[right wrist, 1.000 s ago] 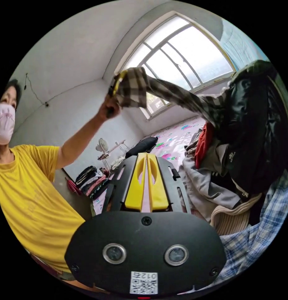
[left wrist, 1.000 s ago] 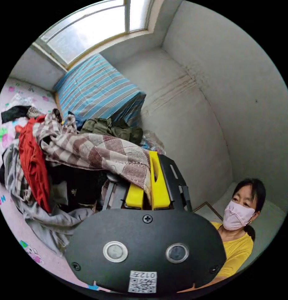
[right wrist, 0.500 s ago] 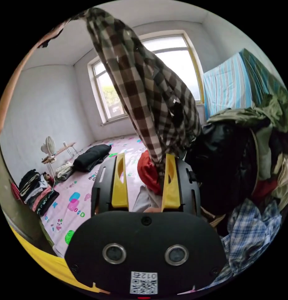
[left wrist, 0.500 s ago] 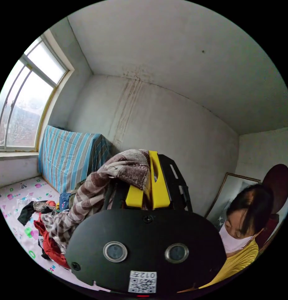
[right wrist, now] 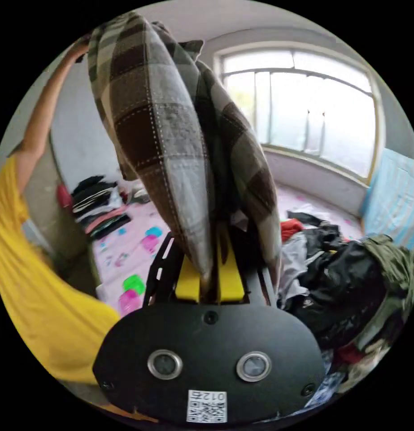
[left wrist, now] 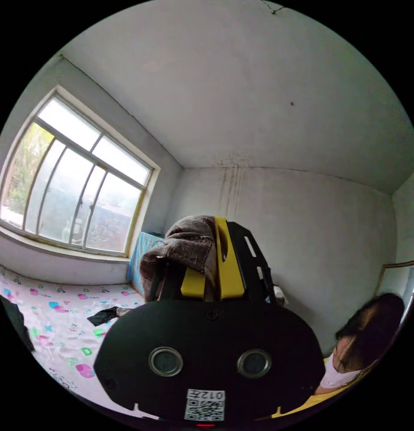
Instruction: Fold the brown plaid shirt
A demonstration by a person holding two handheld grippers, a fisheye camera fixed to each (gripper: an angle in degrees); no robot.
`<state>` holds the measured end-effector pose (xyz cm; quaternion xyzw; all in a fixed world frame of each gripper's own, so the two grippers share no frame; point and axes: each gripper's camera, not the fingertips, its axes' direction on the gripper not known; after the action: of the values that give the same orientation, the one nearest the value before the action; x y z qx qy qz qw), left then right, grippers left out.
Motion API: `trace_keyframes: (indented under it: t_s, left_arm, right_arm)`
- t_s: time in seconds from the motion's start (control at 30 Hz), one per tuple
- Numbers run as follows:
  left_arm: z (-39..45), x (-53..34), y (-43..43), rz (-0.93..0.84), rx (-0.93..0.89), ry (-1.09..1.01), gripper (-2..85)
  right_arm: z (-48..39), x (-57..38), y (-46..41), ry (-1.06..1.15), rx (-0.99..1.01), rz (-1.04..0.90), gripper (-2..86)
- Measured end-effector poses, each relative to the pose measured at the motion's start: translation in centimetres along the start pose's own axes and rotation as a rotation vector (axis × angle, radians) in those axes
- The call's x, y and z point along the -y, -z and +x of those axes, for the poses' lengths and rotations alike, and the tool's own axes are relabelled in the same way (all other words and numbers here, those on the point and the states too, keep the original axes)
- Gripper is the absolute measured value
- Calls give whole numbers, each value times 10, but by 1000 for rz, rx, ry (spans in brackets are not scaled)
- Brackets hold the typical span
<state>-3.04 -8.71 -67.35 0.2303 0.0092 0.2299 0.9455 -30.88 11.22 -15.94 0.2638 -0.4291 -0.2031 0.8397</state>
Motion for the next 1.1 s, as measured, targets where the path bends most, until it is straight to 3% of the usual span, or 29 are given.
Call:
trace_keyframes:
  t_s: [0.07, 0.23, 0.53, 0.83, 0.9, 0.97, 1.1]
  left_arm:
    - [-33, -1, 49, -3, 96, 48, 58]
    - [-122, -30, 178, -5, 206, 227, 58]
    - [-231, -87, 308, -75, 336, 443, 57]
    - [-276, -142, 377, -81, 233, 458, 56]
    - [-269, -166, 388, -150, 232, 418, 56]
    - [-264, -202, 402, -231, 244, 416, 56]
    - [-261, -324, 439, -393, 246, 591, 57]
  right_arm:
    - [-11, 7, -5, -2, 221, -90, 48]
    - [-34, 19, -26, -11, 271, -147, 33]
    - [-69, 77, -110, 63, -53, -283, 28]
    - [-85, 126, -169, 190, -263, -273, 26]
    - [-90, 117, -184, 229, -226, -325, 27]
    - [-98, 87, -216, 273, -41, -464, 28]
    - [-114, 15, -286, 334, 184, -689, 30]
